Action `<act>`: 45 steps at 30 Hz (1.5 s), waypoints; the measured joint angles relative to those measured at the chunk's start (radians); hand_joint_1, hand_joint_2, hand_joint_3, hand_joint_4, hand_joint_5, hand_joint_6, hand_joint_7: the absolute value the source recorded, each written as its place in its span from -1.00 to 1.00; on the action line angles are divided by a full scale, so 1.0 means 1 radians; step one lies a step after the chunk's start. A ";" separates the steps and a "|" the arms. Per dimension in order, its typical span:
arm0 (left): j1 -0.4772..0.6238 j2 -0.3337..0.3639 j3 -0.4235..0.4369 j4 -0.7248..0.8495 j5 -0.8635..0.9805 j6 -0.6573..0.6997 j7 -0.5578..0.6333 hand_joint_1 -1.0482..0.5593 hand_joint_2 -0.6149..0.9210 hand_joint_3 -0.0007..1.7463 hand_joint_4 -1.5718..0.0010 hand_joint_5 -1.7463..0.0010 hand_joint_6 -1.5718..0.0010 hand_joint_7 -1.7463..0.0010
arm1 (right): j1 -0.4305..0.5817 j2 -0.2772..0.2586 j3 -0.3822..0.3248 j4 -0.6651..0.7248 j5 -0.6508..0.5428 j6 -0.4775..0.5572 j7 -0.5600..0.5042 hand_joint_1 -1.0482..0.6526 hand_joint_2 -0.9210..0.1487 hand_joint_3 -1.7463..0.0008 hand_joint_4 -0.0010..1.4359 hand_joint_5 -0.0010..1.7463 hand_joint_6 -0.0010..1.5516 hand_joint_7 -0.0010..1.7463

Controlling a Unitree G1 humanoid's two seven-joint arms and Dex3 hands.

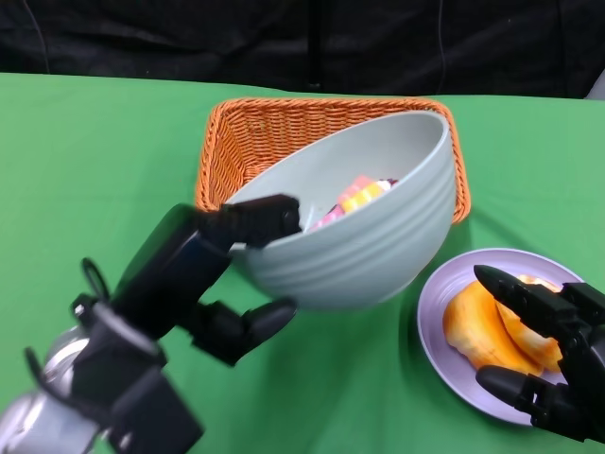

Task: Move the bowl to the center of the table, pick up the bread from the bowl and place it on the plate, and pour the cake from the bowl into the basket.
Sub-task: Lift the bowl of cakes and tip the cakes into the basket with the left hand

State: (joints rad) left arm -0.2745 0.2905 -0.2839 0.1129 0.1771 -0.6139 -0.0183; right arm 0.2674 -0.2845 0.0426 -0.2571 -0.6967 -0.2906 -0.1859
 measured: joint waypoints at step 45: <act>-0.351 -0.544 0.525 0.346 -0.743 0.911 0.035 0.03 0.21 0.93 -0.33 -1.00 -0.07 -1.00 | 0.012 -0.006 0.024 -0.016 -0.029 0.019 0.021 -0.40 -1.00 0.68 -0.39 -0.08 -0.42 -0.87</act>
State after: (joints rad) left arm -0.6257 -0.2537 0.2413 0.4590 -0.5663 0.2966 0.0166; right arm 0.2794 -0.2902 0.0663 -0.2733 -0.7262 -0.2712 -0.1650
